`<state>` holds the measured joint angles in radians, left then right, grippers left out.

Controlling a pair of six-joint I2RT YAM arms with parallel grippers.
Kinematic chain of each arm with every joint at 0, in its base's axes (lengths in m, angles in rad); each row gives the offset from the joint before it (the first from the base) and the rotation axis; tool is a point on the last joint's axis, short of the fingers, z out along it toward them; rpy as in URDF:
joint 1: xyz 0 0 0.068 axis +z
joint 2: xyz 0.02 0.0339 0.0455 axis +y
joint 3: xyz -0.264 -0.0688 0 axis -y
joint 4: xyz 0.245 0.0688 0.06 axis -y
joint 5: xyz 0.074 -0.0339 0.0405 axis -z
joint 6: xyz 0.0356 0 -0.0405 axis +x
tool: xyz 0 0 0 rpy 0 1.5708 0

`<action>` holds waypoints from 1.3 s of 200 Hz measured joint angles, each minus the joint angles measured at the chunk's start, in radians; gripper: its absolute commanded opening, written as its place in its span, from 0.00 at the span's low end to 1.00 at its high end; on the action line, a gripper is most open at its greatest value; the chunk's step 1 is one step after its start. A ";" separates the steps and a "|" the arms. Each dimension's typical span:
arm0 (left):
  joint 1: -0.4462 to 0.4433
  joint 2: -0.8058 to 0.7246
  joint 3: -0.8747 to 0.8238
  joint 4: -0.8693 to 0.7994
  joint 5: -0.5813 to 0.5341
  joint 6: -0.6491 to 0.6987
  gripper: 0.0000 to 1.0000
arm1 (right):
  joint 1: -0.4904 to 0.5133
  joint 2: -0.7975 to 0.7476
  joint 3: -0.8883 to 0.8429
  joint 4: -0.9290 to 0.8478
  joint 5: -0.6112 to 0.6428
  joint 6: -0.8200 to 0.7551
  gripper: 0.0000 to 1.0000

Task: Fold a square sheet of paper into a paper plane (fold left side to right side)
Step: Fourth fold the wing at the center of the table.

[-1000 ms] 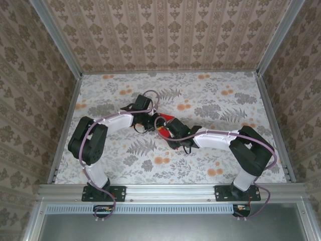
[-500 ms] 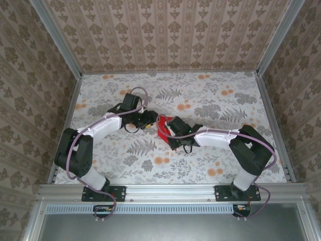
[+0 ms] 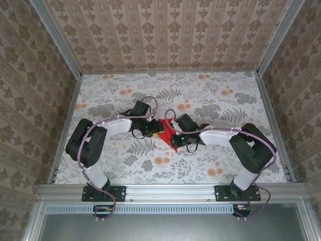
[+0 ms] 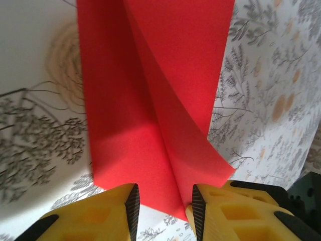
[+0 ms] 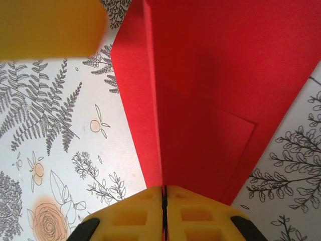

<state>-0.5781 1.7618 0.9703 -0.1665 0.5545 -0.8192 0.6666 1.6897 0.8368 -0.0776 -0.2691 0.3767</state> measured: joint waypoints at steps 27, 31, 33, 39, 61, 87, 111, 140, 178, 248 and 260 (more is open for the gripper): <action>-0.017 0.051 0.034 0.011 0.003 -0.001 0.36 | -0.023 0.000 -0.021 0.030 -0.048 0.020 0.09; -0.018 0.055 0.039 0.014 0.003 -0.001 0.36 | -0.026 0.000 -0.023 0.032 -0.053 0.021 0.09; -0.019 0.058 0.041 0.015 0.003 -0.001 0.36 | -0.028 0.000 -0.024 0.034 -0.056 0.023 0.09; -0.020 0.064 0.046 0.018 0.003 -0.002 0.37 | -0.034 0.000 -0.028 0.041 -0.067 0.026 0.10; -0.024 0.080 0.058 0.032 0.004 -0.007 0.37 | -0.052 0.000 -0.037 0.057 -0.100 0.039 0.10; -0.025 0.102 0.071 0.038 0.003 -0.012 0.37 | -0.066 0.000 -0.042 0.077 -0.132 0.050 0.10; -0.025 0.114 0.078 0.039 0.003 -0.013 0.38 | -0.074 0.001 -0.042 0.084 -0.159 0.057 0.11; -0.025 0.123 0.086 0.038 0.002 -0.012 0.39 | -0.080 0.008 -0.042 0.097 -0.177 0.069 0.13; -0.024 0.131 0.087 0.027 -0.001 -0.013 0.39 | -0.083 0.021 -0.042 0.098 -0.189 0.072 0.17; -0.024 0.141 0.106 0.010 -0.002 -0.012 0.39 | -0.105 -0.005 -0.050 0.098 -0.211 0.079 0.37; -0.024 0.141 0.106 0.010 -0.002 -0.012 0.39 | -0.121 -0.034 -0.056 0.098 -0.227 0.084 0.42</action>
<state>-0.6025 1.9030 1.0767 -0.1570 0.5526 -0.8314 0.5453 1.6554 0.7807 0.0208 -0.4961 0.4606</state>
